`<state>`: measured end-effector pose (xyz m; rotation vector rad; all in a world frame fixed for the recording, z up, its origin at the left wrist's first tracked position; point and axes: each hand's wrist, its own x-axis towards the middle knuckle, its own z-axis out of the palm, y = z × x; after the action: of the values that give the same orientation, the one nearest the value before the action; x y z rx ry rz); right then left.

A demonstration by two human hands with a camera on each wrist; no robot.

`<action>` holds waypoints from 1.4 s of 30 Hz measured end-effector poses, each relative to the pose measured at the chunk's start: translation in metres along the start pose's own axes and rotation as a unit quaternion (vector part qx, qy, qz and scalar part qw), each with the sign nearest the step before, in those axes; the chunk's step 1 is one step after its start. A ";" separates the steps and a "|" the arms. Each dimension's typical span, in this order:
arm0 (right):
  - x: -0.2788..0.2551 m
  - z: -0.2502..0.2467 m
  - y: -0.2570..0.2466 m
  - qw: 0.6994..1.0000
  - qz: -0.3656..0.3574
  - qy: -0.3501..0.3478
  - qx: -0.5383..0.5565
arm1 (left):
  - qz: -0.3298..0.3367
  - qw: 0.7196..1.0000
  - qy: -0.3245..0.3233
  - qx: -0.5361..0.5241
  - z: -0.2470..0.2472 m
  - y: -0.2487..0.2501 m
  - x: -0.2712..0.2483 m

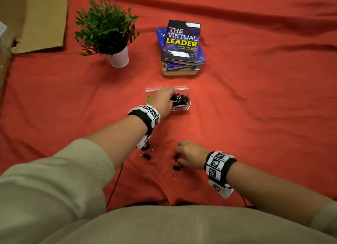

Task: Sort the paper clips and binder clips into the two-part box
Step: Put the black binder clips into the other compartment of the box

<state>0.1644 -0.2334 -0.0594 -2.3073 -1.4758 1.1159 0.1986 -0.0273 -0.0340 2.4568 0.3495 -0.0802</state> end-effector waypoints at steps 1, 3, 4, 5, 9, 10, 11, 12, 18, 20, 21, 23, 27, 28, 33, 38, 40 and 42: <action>-0.001 0.005 -0.001 1.000 -0.001 -0.001 -0.003 | 0.014 1.000 0.006 0.003 0.000 -0.004 -0.007; 0.001 0.011 -0.002 1.000 0.000 0.002 -0.024 | 0.009 1.000 0.007 0.008 -0.002 -0.015 -0.028; 0.002 0.013 -0.003 0.999 0.004 0.000 -0.035 | -0.004 1.000 0.001 0.013 -0.005 -0.022 -0.040; 0.003 0.015 -0.004 0.999 0.006 -0.001 -0.040 | -0.019 1.000 -0.007 0.014 -0.006 -0.032 -0.052; 0.013 0.009 -0.005 0.998 0.026 0.051 0.017 | -0.088 0.996 -0.028 0.022 -0.017 -0.078 -0.107; 0.017 0.006 -0.007 0.995 0.037 0.074 0.049 | -0.106 0.993 -0.035 0.031 -0.019 -0.087 -0.120; 0.021 0.001 -0.011 0.992 0.044 0.093 0.077 | -0.121 0.991 -0.045 0.043 -0.021 -0.094 -0.132; 0.027 -0.002 -0.015 0.988 0.048 0.106 0.099 | -0.134 0.988 -0.061 0.057 -0.021 -0.100 -0.143; 0.068 -0.009 -0.058 0.989 0.016 0.098 0.108 | -0.123 0.983 -0.124 0.059 -0.008 -0.117 -0.180; 0.076 -0.005 -0.069 0.995 -0.001 0.068 0.069 | -0.114 0.984 -0.122 0.066 -0.005 -0.118 -0.181; 0.078 -0.002 -0.073 0.997 -0.008 0.054 0.045 | -0.112 0.984 -0.119 0.067 -0.004 -0.119 -0.181; 0.080 0.004 -0.075 0.999 -0.007 0.033 -0.014 | -0.110 0.986 -0.111 0.063 -0.004 -0.118 -0.181; 0.079 0.012 -0.073 0.996 0.000 0.032 -0.077 | -0.102 0.992 -0.060 0.034 -0.005 -0.110 -0.175; 0.078 0.014 -0.072 0.996 0.002 0.033 -0.081 | -0.104 0.993 -0.042 0.021 -0.005 -0.106 -0.171; 0.076 0.017 -0.069 0.996 0.024 0.051 -0.065 | -0.146 0.989 -0.019 -0.009 0.005 -0.092 -0.148; 0.069 0.011 -0.057 0.994 0.070 0.089 0.001 | -0.172 0.983 -0.034 0.048 0.017 -0.092 -0.141; 0.064 -0.002 -0.047 0.985 0.092 0.133 0.052 | -0.169 0.983 -0.037 0.055 0.017 -0.092 -0.140; 0.062 -0.026 -0.034 0.968 0.115 0.201 0.094 | -0.157 0.985 -0.042 0.062 0.017 -0.093 -0.138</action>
<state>0.1721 -0.1589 -0.0541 -2.4247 -0.9342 0.7326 0.0408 0.0006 -0.0831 2.4909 0.7116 -0.3478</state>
